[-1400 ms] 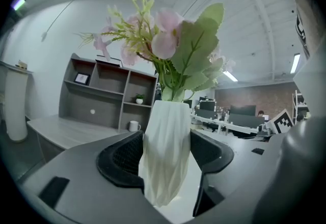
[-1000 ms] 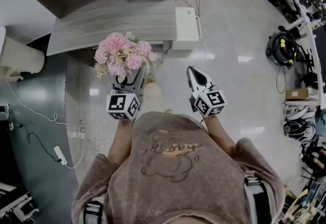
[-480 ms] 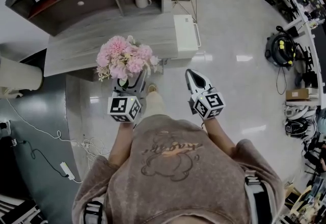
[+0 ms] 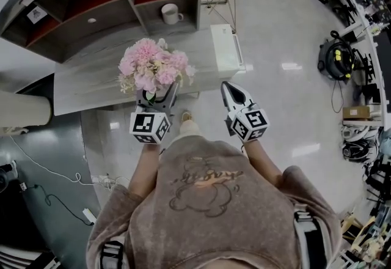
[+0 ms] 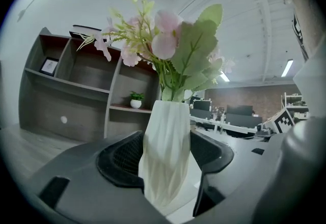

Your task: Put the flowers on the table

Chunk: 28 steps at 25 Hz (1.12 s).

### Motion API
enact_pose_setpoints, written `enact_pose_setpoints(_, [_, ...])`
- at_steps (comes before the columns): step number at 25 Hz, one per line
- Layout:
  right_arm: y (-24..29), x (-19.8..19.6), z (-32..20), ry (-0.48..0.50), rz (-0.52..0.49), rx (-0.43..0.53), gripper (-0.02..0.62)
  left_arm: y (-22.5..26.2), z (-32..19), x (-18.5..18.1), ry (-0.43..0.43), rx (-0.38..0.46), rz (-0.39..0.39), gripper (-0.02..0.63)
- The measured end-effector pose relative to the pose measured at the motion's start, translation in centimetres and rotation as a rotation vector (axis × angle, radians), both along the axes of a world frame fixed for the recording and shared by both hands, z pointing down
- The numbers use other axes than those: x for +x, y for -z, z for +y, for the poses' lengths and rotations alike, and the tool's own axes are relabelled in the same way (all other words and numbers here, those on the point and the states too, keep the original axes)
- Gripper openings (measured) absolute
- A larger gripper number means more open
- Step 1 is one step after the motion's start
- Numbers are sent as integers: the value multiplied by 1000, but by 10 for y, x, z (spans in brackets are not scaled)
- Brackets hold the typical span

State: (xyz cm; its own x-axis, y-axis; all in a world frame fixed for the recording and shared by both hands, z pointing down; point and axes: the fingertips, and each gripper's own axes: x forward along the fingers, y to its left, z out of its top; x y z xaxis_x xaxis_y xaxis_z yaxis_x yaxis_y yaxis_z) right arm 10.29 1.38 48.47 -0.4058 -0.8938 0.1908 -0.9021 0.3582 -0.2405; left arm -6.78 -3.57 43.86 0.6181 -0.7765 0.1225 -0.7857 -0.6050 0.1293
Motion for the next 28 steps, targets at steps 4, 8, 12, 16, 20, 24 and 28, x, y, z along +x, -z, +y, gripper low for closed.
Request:
enact_pose_setpoints(4, [10,-5,-38,-23,10,3,-5,8,-43,-2,-32,8,5,302])
enact_pose_setpoints(8, [13,-8,-68,-57,14,6,-5,7,-75,-4,-63,16,-1,302])
enact_pose_setpoints(12, [19,-11,-94,-78,22,19,-4,7,-106,-6,-86,29,-9,302])
enact_pose_setpoints(16, [19,-8,-109,-89,28,21,-5,5,-123,-3,-96,33,-8,301])
enact_pose_setpoints(20, [18,-3,-118,-106,24,26,-5,2,-131,1,-106,41,-17,301])
enact_pose_setpoints(24, [20,-4,-128,-106,20,24,-5,1,-140,2,-106,41,-18,301])
enact_pose_setpoints(28, [21,-2,-140,-90,22,19,-5,-2,-151,5,-103,47,-21,301])
